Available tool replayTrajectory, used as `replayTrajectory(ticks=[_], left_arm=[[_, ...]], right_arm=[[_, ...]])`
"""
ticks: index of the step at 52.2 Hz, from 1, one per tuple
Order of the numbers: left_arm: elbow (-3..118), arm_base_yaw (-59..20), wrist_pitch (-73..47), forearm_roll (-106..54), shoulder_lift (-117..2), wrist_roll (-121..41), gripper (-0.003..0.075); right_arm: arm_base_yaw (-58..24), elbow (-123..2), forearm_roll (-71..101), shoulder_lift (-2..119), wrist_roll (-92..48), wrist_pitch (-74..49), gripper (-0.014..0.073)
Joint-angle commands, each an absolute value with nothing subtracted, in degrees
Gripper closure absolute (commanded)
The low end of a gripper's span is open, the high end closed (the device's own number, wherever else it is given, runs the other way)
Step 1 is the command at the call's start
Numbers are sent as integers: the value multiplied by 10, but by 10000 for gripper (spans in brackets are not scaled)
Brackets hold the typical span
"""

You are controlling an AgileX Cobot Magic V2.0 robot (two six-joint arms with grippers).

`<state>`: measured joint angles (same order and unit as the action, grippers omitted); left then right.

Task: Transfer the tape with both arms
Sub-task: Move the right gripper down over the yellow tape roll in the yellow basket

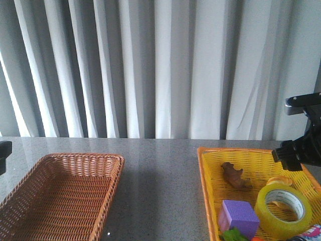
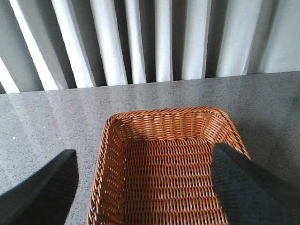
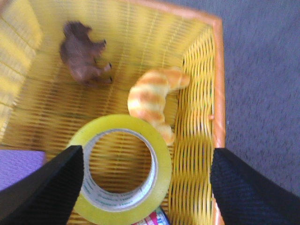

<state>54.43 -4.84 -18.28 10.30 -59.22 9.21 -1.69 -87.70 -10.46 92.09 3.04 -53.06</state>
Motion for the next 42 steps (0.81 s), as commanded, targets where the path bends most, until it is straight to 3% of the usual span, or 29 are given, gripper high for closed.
replayTrajectory(ticks=[1, 24, 33, 42], left_arm=[[564, -53, -147, 103, -585, 95, 169], [564, -53, -170, 103, -585, 95, 169], [564, -53, -171, 103, -585, 95, 169], [564, -53, -171, 103, -585, 95, 169]], right_arm=[[-5, -924, -111, 936, 25, -545, 53], [24, -928, -81, 1033, 25, -551, 62], [29, -928, -82, 1054, 22, -549, 116], [29, -928, -83, 1068, 22, -543, 223]])
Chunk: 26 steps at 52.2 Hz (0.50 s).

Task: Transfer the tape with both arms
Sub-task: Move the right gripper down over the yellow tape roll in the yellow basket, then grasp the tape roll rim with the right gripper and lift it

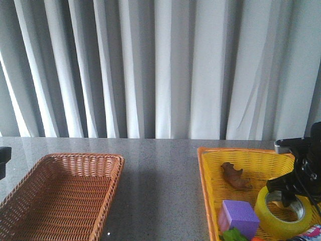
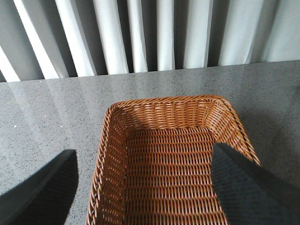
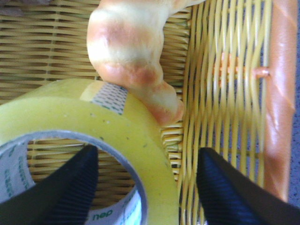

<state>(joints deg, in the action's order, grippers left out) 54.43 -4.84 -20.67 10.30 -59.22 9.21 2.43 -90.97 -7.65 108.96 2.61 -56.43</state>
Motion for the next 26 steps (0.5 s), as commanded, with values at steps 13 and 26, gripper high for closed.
replayTrajectory(ticks=[13, 26], left_arm=[[564, -53, -177, 103, -585, 95, 169], [564, -53, -178, 103, -585, 95, 169]], right_arm=[[29, -928, -88, 1077, 22, -545, 431], [29, -928, -98, 1072, 23, -554, 484]])
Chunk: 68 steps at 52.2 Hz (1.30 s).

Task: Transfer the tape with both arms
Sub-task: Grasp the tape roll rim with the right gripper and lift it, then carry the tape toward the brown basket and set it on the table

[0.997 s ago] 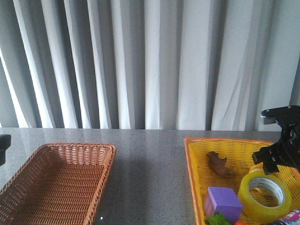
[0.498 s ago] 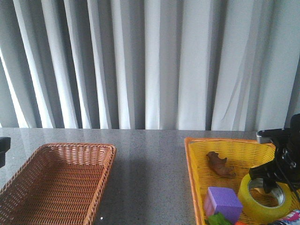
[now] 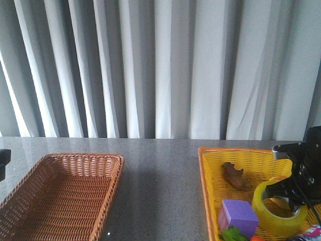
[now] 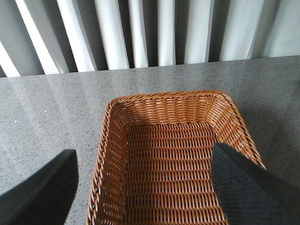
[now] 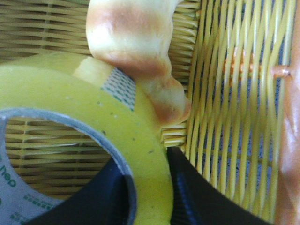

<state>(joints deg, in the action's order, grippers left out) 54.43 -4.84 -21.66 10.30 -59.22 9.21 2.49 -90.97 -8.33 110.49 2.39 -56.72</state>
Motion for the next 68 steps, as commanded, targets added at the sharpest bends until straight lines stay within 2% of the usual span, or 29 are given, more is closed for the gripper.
replayTrajectory(ticks=[1, 9, 21, 33, 42, 49, 68], left_arm=[[564, -53, -178, 103, -585, 95, 169], [564, -53, -178, 103, -585, 94, 169], [564, -53, -179, 103, -585, 94, 169], [564, -53, -193, 103, -584, 94, 169], [564, -53, -192, 103, -583, 94, 169], [564, -53, -193, 103, -583, 94, 169], [564, -53, -192, 103, -583, 94, 169]], right_arm=[[29, -928, -98, 1070, 23, -554, 484], [27, -949, -97, 1040, 22, -559, 480], [19, -1071, 9, 994, -40, -616, 476], [-88, -1158, 60, 986, -111, -621, 475], [-196, -1162, 0, 1021, -106, -603, 473], [-245, -1162, -39, 1072, -93, -600, 472], [-275, -1162, -14, 1181, -82, -554, 470]])
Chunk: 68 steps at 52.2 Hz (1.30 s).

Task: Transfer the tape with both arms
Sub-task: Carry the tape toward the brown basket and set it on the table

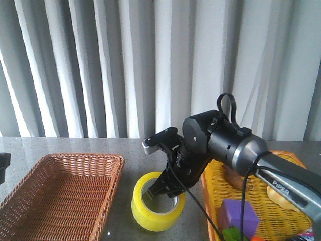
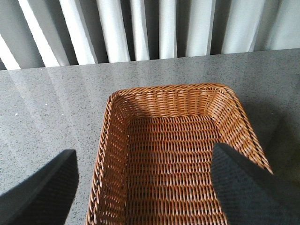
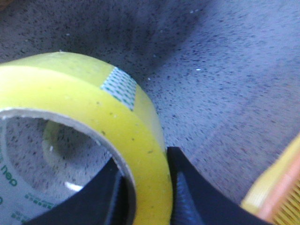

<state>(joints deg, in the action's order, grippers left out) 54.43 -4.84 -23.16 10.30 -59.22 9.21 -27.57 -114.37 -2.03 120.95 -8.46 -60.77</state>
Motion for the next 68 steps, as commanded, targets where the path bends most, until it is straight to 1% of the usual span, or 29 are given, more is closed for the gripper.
replayTrajectory(ticks=[1, 8, 19, 24, 39, 46, 57, 68], left_arm=[[564, -53, -192, 103, -583, 94, 169], [564, -53, -192, 103, -583, 94, 169], [564, -53, -192, 103, -583, 94, 169], [564, -53, -192, 103, -583, 94, 169], [564, -53, -192, 103, -583, 94, 169], [564, -53, -192, 103, -583, 94, 169], [564, -53, -192, 103, -583, 94, 169], [564, -53, -192, 105, -583, 94, 169]], right_arm=[[-275, -1162, -11, 1184, -82, -549, 470], [-275, -1171, -7, 1198, -82, -531, 470], [-275, -1239, -12, 1245, -82, -591, 450], [-275, -1251, -12, 1255, -82, -599, 419], [-275, -1251, -22, 1256, -85, -602, 267], [-275, -1251, -21, 1256, -95, -603, 219], [-274, -1275, -24, 1226, -101, -603, 226], [-239, -1308, -28, 1141, -85, -579, 274]])
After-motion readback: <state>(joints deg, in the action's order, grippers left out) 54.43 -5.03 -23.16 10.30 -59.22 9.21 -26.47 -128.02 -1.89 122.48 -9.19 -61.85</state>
